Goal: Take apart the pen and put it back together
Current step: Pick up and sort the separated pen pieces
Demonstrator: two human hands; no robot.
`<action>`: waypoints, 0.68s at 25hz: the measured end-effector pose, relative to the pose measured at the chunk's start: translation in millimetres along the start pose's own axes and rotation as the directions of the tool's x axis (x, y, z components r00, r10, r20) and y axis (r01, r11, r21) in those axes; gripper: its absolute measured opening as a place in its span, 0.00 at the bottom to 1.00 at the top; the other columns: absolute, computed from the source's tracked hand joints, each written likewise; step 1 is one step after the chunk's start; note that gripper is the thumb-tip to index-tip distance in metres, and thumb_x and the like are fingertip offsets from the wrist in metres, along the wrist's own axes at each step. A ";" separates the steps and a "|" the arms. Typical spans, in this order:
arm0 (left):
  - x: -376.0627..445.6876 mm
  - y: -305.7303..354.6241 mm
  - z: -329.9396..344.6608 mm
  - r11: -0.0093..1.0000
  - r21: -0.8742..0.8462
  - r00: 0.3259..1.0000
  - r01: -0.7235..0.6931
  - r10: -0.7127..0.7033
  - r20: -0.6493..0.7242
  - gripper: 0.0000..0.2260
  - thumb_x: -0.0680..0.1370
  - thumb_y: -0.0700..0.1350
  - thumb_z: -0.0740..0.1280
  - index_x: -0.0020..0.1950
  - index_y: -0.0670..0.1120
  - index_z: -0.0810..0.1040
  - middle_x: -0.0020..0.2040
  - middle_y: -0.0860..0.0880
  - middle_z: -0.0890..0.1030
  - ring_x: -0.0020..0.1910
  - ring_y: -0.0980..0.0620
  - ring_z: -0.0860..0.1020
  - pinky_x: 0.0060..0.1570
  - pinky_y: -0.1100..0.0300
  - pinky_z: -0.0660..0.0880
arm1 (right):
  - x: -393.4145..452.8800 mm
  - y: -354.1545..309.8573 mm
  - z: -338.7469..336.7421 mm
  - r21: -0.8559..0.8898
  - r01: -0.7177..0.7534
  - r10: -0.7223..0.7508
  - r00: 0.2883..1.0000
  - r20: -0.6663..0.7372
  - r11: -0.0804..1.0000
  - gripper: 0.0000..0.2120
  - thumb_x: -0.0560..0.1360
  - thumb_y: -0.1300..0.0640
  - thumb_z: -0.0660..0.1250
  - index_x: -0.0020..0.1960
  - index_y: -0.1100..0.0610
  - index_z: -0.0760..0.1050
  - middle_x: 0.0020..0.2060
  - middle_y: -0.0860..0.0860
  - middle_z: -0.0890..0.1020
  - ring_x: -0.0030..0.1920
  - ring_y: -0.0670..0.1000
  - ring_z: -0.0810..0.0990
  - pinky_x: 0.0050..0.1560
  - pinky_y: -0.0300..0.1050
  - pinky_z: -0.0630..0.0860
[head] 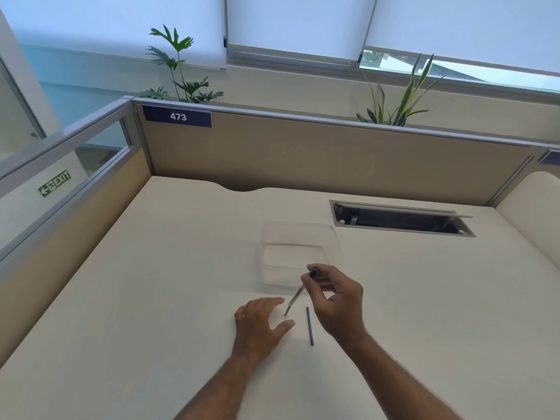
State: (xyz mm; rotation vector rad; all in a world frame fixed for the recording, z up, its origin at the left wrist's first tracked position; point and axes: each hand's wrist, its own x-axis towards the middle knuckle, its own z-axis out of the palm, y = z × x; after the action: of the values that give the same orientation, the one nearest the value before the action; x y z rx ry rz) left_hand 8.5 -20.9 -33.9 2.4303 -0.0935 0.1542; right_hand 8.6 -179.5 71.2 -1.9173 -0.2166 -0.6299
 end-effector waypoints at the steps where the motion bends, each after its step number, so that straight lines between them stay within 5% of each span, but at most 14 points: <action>1: 2.3 6.3 0.5 0.999 -0.038 0.999 0.033 -0.033 0.000 0.19 0.71 0.61 0.72 0.60 0.58 0.78 0.60 0.60 0.80 0.62 0.56 0.75 0.62 0.55 0.63 | 0.1 -1.8 -0.6 0.001 0.006 -0.006 1.000 -0.001 1.000 0.09 0.70 0.67 0.77 0.49 0.59 0.84 0.38 0.45 0.86 0.39 0.43 0.85 0.42 0.32 0.80; 6: 8.4 16.9 1.4 0.981 -0.159 0.991 0.113 -0.124 -0.057 0.06 0.74 0.54 0.72 0.48 0.55 0.83 0.50 0.59 0.85 0.54 0.55 0.78 0.57 0.54 0.69 | 0.0 -10.1 -4.4 0.016 0.028 -0.027 0.999 -0.023 0.999 0.09 0.71 0.66 0.76 0.50 0.59 0.83 0.39 0.46 0.86 0.40 0.43 0.85 0.42 0.34 0.81; 11: 7.5 16.6 -3.0 0.973 -0.213 0.990 0.093 -0.113 -0.082 0.03 0.73 0.50 0.74 0.43 0.52 0.84 0.40 0.58 0.86 0.47 0.53 0.80 0.52 0.53 0.74 | 7.5 -17.3 -13.7 0.072 0.016 -0.005 0.989 -0.147 0.997 0.07 0.73 0.62 0.74 0.51 0.57 0.82 0.41 0.49 0.86 0.41 0.49 0.86 0.41 0.39 0.83; 17: 6.0 30.7 -5.8 0.833 -0.506 0.972 0.222 -0.232 0.045 0.02 0.72 0.49 0.76 0.40 0.53 0.85 0.40 0.60 0.85 0.47 0.59 0.81 0.47 0.59 0.75 | 13.8 -4.6 -21.4 0.300 -0.203 0.287 0.919 -0.270 0.932 0.04 0.74 0.60 0.75 0.47 0.55 0.82 0.39 0.53 0.87 0.41 0.55 0.86 0.45 0.49 0.84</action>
State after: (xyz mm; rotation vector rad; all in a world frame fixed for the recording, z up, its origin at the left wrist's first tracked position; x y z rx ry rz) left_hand 10.6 -40.6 -9.1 1.8879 0.1493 0.0354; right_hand 11.4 -198.5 88.6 -1.5296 0.1363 -0.6831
